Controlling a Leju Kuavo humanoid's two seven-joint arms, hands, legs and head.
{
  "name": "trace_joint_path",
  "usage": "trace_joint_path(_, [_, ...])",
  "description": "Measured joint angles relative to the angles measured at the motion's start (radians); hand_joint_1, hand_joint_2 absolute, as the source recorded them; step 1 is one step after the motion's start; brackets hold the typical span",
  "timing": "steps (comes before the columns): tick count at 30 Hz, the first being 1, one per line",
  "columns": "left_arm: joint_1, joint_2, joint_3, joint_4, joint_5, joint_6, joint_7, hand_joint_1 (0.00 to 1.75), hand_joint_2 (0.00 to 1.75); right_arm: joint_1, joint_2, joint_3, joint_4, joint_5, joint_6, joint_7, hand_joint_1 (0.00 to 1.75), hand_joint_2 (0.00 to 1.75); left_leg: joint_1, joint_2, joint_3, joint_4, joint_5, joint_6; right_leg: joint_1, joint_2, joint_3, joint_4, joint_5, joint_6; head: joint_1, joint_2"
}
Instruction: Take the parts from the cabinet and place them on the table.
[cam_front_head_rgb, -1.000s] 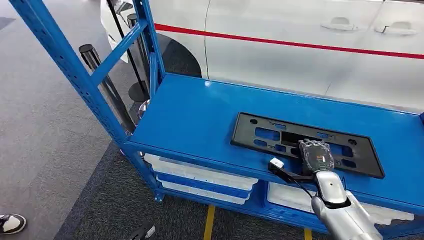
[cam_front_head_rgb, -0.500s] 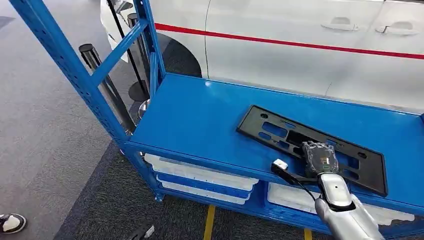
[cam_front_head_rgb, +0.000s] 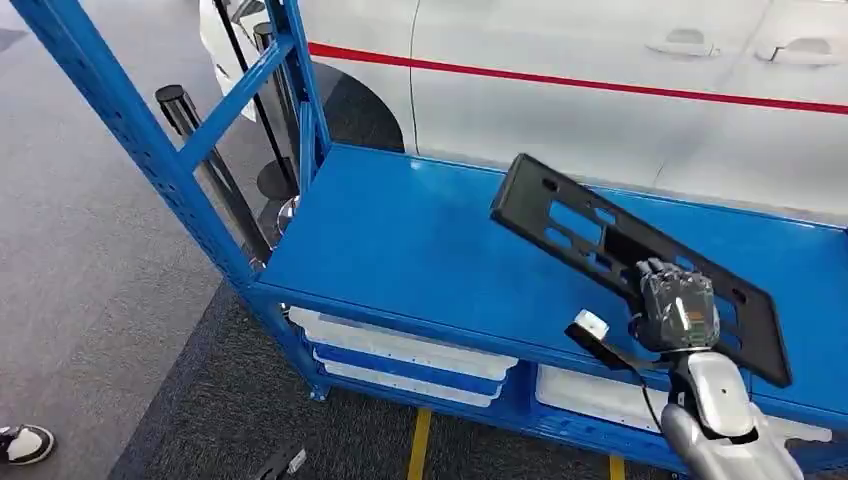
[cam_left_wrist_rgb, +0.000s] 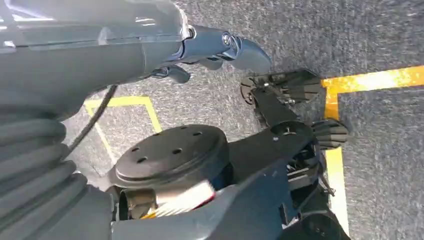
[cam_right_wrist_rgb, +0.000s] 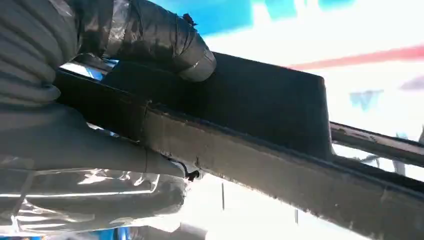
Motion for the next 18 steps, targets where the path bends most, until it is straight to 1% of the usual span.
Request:
trace_joint_path(1, [0.000,0.000,0.000,0.000,0.000,-0.002,-0.002,0.00,1.75,0.006,-0.017,-0.014,-0.058,0.001,-0.004,-0.008,1.75,1.75,0.006,0.006,0.006,-0.015,0.013,0.005,-0.002,-0.001,-0.007,0.012,-0.020,0.001,0.000,0.000])
trace_joint_path(2, [-0.001,-0.001,0.000,0.000,0.000,-0.005,-0.004,0.00,1.75,0.008,-0.029,-0.023,-0.096,0.002,-0.008,-0.011,1.75,1.75,0.008,0.007,0.005,-0.020,0.017,0.010,-0.001,-0.001,-0.024,0.054,-0.053,0.000,0.001,0.000])
trace_joint_path(3, [-0.001,-0.001,0.000,0.000,0.000,-0.005,-0.006,0.00,1.75,0.012,-0.037,-0.030,-0.125,0.004,-0.009,-0.018,1.75,1.75,0.008,0.008,0.003,-0.020,0.018,0.011,-0.003,0.000,-0.055,0.127,-0.093,0.002,0.001,0.000])
trace_joint_path(4, [0.000,-0.001,0.000,0.000,0.000,-0.005,-0.008,0.00,1.75,0.020,-0.048,-0.037,-0.160,0.005,-0.010,-0.021,1.75,1.75,0.009,0.008,0.001,-0.018,0.018,0.011,-0.006,0.000,-0.091,0.215,-0.129,0.007,0.001,0.000])
trace_joint_path(5, [0.000,-0.001,0.000,0.000,0.000,-0.005,-0.009,0.00,1.75,0.031,-0.055,-0.040,-0.181,0.005,-0.010,-0.022,1.75,1.75,0.010,0.008,-0.001,-0.015,0.017,0.011,-0.010,-0.001,-0.119,0.279,-0.149,0.012,0.001,0.000])
trace_joint_path(6, [0.000,-0.001,0.000,0.000,-0.001,-0.005,-0.009,0.00,1.75,0.043,-0.063,-0.042,-0.205,0.006,-0.011,-0.023,1.75,1.75,0.012,0.008,-0.005,-0.008,0.016,0.009,-0.015,-0.001,-0.135,0.313,-0.148,0.018,0.001,0.000])
trace_joint_path(7, [0.000,-0.001,0.000,0.000,-0.004,-0.005,-0.009,0.00,1.75,0.051,-0.072,-0.045,-0.225,0.010,-0.013,-0.027,1.75,1.75,0.017,0.007,-0.009,0.000,0.012,0.003,-0.022,-0.002,-0.120,0.282,-0.117,0.025,0.001,0.000])
trace_joint_path(8, [0.000,-0.002,0.000,0.000,-0.007,-0.005,-0.010,0.00,1.75,0.054,-0.077,-0.047,-0.237,0.013,-0.013,-0.030,1.75,1.75,0.022,0.006,-0.012,0.010,0.007,-0.003,-0.027,-0.004,-0.089,0.224,-0.081,0.032,0.001,0.000])
trace_joint_path(9, [-0.001,-0.003,-0.001,0.000,-0.011,-0.006,-0.010,0.00,1.75,0.055,-0.082,-0.052,-0.250,0.016,-0.016,-0.032,1.75,1.75,0.028,0.005,-0.019,0.027,-0.002,-0.014,-0.034,-0.006,-0.042,0.130,-0.035,0.039,0.001,0.000])
trace_joint_path(10, [-0.001,-0.003,-0.001,0.000,-0.013,-0.007,-0.010,0.00,1.75,0.055,-0.089,-0.058,-0.262,0.020,-0.020,-0.035,1.75,1.75,0.030,0.005,-0.028,0.047,-0.013,-0.026,-0.039,-0.007,-0.017,0.066,-0.031,0.046,0.001,0.000])
trace_joint_path(11, [-0.003,0.001,-0.001,0.000,-0.017,-0.007,-0.011,0.00,1.75,0.053,-0.091,-0.061,-0.268,0.023,-0.024,-0.037,1.75,1.75,0.024,0.003,-0.043,0.062,-0.020,-0.036,-0.028,-0.003,-0.013,0.065,-0.047,0.044,0.005,0.000])
trace_joint_path(12, [-0.004,0.001,-0.002,0.000,-0.018,-0.008,-0.011,0.00,1.75,0.060,-0.103,-0.066,-0.285,0.024,-0.025,-0.039,1.75,1.75,0.024,0.001,-0.057,0.078,-0.019,-0.043,-0.030,-0.001,-0.025,0.073,-0.045,0.019,0.001,0.000])
trace_joint_path(13, [-0.003,0.000,-0.002,0.000,-0.018,-0.008,-0.011,0.00,1.75,0.067,-0.114,-0.070,-0.296,0.026,-0.024,-0.040,1.75,1.75,0.024,0.002,-0.060,0.077,-0.018,-0.047,-0.025,0.000,-0.033,0.076,-0.043,0.013,-0.001,0.000])
trace_joint_path(14, [-0.002,0.000,-0.003,0.000,-0.018,-0.008,-0.011,0.00,1.75,0.071,-0.120,-0.072,-0.303,0.027,-0.024,-0.043,1.75,1.75,0.026,0.002,-0.062,0.075,-0.014,-0.053,-0.022,-0.001,-0.039,0.078,-0.041,0.005,-0.001,0.000])
trace_joint_path(15, [-0.002,-0.001,-0.003,0.000,-0.018,-0.009,-0.011,0.00,1.75,0.072,-0.127,-0.075,-0.306,0.027,-0.024,-0.042,1.75,1.75,0.027,0.002,-0.066,0.076,-0.014,-0.057,-0.025,-0.002,-0.042,0.076,-0.036,-0.004,-0.001,0.000])
trace_joint_path(16, [-0.002,-0.001,-0.003,0.000,-0.018,-0.009,-0.011,0.00,1.75,0.071,-0.130,-0.077,-0.311,0.028,-0.024,-0.042,1.75,1.75,0.029,0.003,-0.071,0.087,-0.029,-0.062,-0.028,-0.005,-0.044,0.071,-0.031,-0.014,-0.001,0.000])
trace_joint_path(17, [-0.003,-0.001,-0.003,0.000,-0.018,-0.009,-0.011,0.00,1.75,0.072,-0.134,-0.082,-0.317,0.029,-0.022,-0.043,1.75,1.75,0.029,0.003,-0.084,0.120,-0.065,-0.065,-0.028,-0.006,-0.048,0.070,-0.026,-0.021,-0.001,0.000])
trace_joint_path(18, [-0.004,-0.001,-0.003,0.000,-0.018,-0.010,-0.011,0.00,1.75,0.072,-0.140,-0.083,-0.323,0.031,-0.019,-0.046,1.75,1.75,0.029,0.004,-0.106,0.182,-0.108,-0.068,-0.027,-0.007,-0.052,0.070,-0.022,-0.026,-0.002,0.000])
